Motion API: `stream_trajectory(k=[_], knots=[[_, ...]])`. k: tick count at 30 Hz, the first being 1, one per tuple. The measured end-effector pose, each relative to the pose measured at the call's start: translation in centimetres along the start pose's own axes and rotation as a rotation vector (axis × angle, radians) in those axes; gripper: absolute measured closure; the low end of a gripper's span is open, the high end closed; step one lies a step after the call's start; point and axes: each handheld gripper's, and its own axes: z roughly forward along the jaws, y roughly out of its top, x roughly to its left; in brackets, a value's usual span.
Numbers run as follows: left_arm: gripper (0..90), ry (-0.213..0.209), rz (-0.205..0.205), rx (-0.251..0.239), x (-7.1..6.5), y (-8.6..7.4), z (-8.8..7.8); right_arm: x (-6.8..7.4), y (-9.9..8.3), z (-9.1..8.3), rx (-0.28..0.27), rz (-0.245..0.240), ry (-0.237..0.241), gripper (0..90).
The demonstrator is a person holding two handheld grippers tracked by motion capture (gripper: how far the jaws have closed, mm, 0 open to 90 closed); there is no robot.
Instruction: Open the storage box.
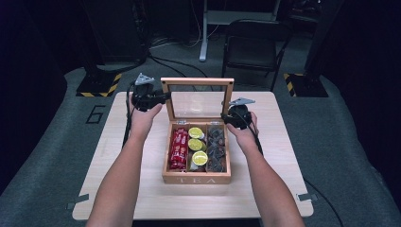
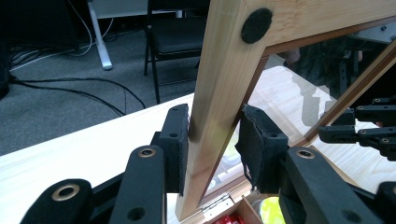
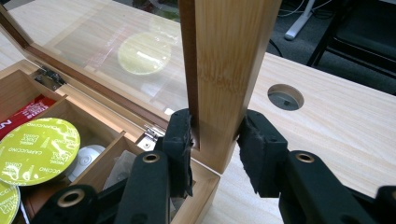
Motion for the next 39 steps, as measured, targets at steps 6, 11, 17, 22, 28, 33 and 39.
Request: stream_trajectory(k=[6,11,17,22,28,33,39], knots=[[63.2,0.000,0.001,0.000,0.0,0.0,0.0,0.0,0.0,0.0,0.003,-0.004,0.002,64.3],[62.7,0.002,-0.003,0.001,0.0,-0.3,0.2,0.0,0.0,0.0,0.008,0.006,0.003,64.3],[57.8,-0.007,-0.015,0.014,0.1,-1.0,0.5,0.1,0.2,0.0,0.015,0.003,-0.003,64.3],[57.4,-0.016,-0.012,0.014,0.2,-1.5,0.4,0.0,0.2,0.0,0.015,-0.008,-0.005,64.4],[55.8,-0.027,-0.015,0.017,0.5,-2.1,0.3,0.0,0.3,0.1,0.018,0.008,-0.003,64.4],[55.9,-0.034,-0.009,0.010,0.3,-2.0,0.2,-0.1,0.4,0.2,0.019,0.005,-0.003,64.4],[55.9,-0.036,-0.005,0.011,0.3,-2.1,0.0,-0.1,0.4,0.3,0.020,0.011,-0.009,64.4]])
